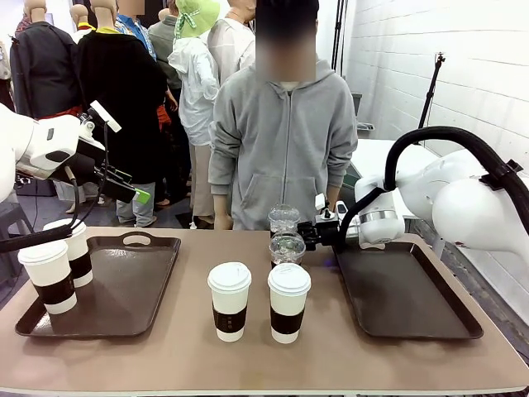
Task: Distribute the coffee onto the tray.
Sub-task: Pick up one iced Americano and place it on the right Handle tray.
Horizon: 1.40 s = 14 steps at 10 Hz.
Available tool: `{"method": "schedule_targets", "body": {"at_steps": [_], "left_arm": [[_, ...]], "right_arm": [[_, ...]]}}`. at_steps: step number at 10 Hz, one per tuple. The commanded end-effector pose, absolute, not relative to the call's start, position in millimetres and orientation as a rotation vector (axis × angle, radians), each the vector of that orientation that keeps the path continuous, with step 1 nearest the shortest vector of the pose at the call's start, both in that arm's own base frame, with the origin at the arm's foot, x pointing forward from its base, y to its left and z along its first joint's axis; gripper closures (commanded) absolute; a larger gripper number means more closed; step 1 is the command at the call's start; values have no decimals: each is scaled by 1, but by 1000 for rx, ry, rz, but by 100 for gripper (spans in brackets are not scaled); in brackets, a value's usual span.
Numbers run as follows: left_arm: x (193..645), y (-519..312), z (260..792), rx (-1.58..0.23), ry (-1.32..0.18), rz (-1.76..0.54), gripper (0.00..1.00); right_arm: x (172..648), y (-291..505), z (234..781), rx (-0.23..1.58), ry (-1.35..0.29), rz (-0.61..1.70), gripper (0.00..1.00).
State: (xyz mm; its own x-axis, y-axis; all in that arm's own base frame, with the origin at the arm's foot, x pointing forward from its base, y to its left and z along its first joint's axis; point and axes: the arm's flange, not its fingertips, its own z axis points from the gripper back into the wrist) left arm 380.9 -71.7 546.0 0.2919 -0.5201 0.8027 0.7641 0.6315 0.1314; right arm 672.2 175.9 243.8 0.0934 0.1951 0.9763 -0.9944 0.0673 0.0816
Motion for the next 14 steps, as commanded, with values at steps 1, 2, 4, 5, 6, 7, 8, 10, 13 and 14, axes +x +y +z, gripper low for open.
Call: {"method": "schedule_targets", "body": {"at_steps": [1,2,4,5,6,7,8,10,13,14], "left_arm": [[382,-70,544,-308,-935,-867,0],[382,-70,544,-308,-935,-867,0],[382,-70,544,-308,-935,-867,0],[382,-70,544,-308,-935,-867,0],[382,-70,544,-308,-935,-867,0],[382,-70,544,-308,-935,-867,0],[382,-70,544,-308,-935,-867,0],[382,-70,544,-308,-935,-867,0],[382,-70,544,-308,-935,-867,0],[382,-70,544,-308,-935,-867,0]], "right_arm": [[684,167,278,1137,-1073,1127,40],[688,150,298,1150,-1087,1127,40],[692,113,323,1165,-1090,1136,40],[692,93,329,1178,-1088,1153,40],[692,72,333,1162,-1094,1164,40],[689,48,336,1151,-1099,1172,40],[684,30,339,1120,-1110,1183,40],[669,-4,337,1057,-1076,1239,40],[641,-46,324,1023,-1068,1256,40],[633,-54,318,1039,-1077,1240,40]]}}
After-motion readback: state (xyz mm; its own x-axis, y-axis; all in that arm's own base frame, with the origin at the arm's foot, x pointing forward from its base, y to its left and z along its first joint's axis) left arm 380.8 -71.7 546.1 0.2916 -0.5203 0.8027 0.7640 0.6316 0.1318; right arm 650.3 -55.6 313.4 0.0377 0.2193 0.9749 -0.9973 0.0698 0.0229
